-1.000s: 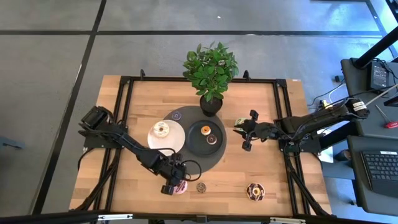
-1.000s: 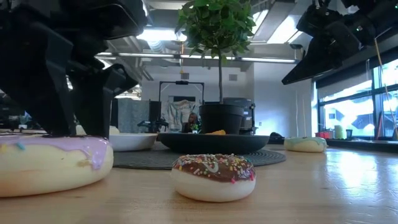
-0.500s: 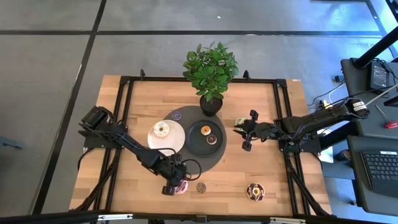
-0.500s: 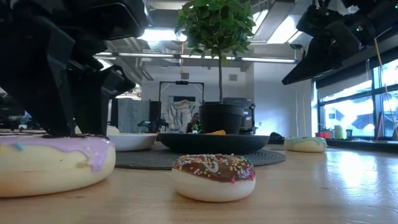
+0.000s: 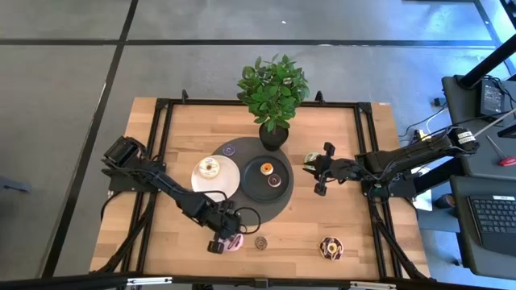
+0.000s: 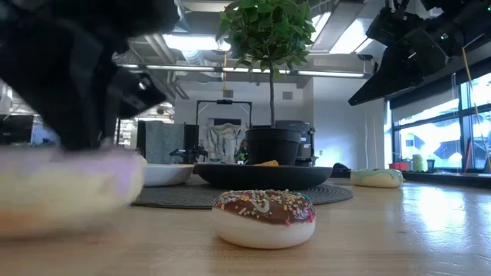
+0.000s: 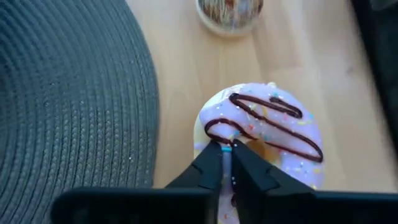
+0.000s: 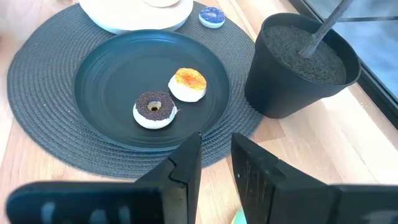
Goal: Pick & Place donuts
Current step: Put the large purple donut on the white plate
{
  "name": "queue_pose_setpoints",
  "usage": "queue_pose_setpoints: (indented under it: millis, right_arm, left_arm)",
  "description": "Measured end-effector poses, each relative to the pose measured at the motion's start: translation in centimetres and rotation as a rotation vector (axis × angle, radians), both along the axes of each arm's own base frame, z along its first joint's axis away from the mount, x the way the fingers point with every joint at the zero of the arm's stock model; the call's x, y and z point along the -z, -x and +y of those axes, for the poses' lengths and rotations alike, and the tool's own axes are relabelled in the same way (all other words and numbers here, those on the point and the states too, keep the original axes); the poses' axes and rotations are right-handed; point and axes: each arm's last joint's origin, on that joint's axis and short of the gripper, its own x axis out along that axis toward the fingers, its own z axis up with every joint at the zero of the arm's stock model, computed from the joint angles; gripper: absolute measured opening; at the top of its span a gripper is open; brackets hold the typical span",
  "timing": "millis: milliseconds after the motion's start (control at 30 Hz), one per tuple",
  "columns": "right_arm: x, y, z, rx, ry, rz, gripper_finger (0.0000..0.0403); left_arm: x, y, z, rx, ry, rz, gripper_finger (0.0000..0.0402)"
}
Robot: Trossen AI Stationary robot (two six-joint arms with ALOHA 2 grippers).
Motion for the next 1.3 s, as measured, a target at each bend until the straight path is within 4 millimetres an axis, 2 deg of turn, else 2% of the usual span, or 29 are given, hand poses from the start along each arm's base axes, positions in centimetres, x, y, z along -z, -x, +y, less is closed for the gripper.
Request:
queue_pose_setpoints:
  millis: [200, 333, 400, 567, 700, 933, 1300]
  right_arm:
    - [0.0, 0.0, 0.0, -0.001, 0.001, 0.000, 0.0090]
    - [0.0, 0.0, 0.0, 0.000, 0.000, 0.000, 0.0090]
    - [0.0, 0.0, 0.0, 0.000, 0.000, 0.000, 0.0090]
    - [0.0, 0.0, 0.0, -0.009, 0.015, 0.004, 0.0090]
    - [0.0, 0.0, 0.0, -0.026, 0.039, 0.012, 0.0090]
    - [0.0, 0.0, 0.0, -0.029, 0.043, 0.012, 0.0090]
    - [0.0, 0.0, 0.0, -0.028, 0.042, 0.012, 0.0090]
  left_arm:
    - [-4.0, 0.7, 2.6, -0.259, 0.136, -0.006, 0.0012]
    - [-6.7, 2.7, 4.8, -0.419, 0.075, -0.003, 0.0011]
    - [-7.2, 4.0, 5.8, -0.498, 0.015, -0.001, 0.0012]
    - [-6.4, 6.9, 7.5, -0.686, -0.078, 0.057, 0.0012]
    - [-4.6, 8.0, 8.4, -0.818, -0.070, 0.087, 0.0012]
    - [-2.5, 8.8, 9.8, -0.954, -0.074, 0.126, 0.0012]
    - [-2.3, 8.4, 10.3, -0.960, -0.043, 0.123, 0.0012]
